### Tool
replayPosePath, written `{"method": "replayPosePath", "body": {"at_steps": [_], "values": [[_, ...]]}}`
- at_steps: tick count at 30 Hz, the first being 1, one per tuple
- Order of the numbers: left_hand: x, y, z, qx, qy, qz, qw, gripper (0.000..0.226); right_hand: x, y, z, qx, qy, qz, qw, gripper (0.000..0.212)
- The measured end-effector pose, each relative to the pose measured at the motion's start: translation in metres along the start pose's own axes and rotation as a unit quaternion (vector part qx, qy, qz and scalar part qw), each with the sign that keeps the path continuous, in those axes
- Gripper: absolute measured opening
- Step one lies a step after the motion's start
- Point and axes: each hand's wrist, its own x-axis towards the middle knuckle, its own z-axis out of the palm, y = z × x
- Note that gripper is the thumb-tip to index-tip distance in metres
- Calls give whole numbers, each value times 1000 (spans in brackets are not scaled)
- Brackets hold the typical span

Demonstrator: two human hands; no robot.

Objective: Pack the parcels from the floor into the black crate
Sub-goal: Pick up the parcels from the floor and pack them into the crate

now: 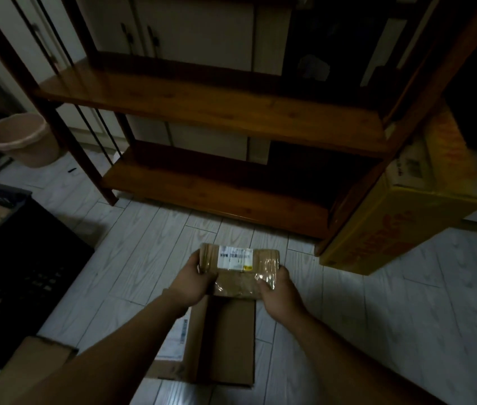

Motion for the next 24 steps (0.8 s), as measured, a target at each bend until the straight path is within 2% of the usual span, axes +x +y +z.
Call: {"method": "replayPosePath", "body": {"at_steps": [6, 10, 15, 19, 24], "values": [[-103, 157, -59, 30, -2, 47, 998, 48, -86, -143, -82, 24, 19, -27, 999, 49], [-183, 257, -105, 30, 28, 57, 998, 58, -166, -242, -135, 65, 33, -79, 994, 62], [-293, 373, -166, 27, 26, 84, 996, 54, -280, -349, -186, 105, 53, -104, 988, 70], [-368, 432, -201, 42, 39, 109, 992, 58, -358, -410, -212, 98, 96, -130, 982, 72], [-447, 470, -221, 46, 57, 155, 985, 48, -423, -451, -237, 106, 87, -173, 975, 72]]}}
